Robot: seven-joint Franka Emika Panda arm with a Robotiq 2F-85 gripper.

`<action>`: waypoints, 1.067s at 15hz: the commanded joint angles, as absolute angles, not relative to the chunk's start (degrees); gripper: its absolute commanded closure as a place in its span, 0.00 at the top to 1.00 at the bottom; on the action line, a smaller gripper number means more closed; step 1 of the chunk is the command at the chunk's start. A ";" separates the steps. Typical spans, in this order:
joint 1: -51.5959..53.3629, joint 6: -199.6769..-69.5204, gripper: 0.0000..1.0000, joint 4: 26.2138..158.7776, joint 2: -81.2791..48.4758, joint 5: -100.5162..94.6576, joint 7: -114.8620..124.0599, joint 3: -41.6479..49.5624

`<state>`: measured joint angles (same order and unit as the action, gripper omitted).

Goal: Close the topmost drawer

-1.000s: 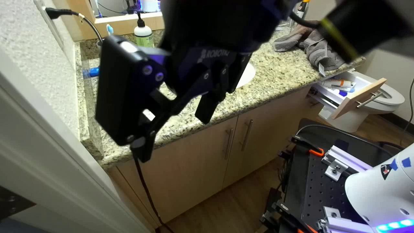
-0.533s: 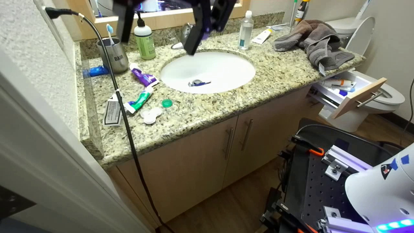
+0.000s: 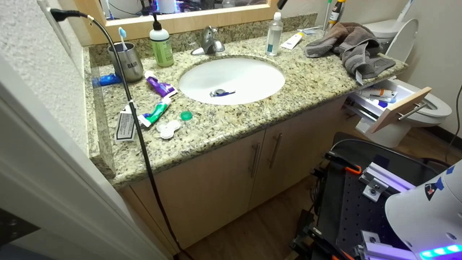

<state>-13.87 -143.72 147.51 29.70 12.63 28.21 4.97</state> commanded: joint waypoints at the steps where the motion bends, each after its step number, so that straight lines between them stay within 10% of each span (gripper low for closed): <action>1: -16.71 -143.27 1.00 147.63 29.66 11.13 29.30 4.90; 16: -26.41 -149.90 1.00 138.34 12.30 11.25 41.78 15.62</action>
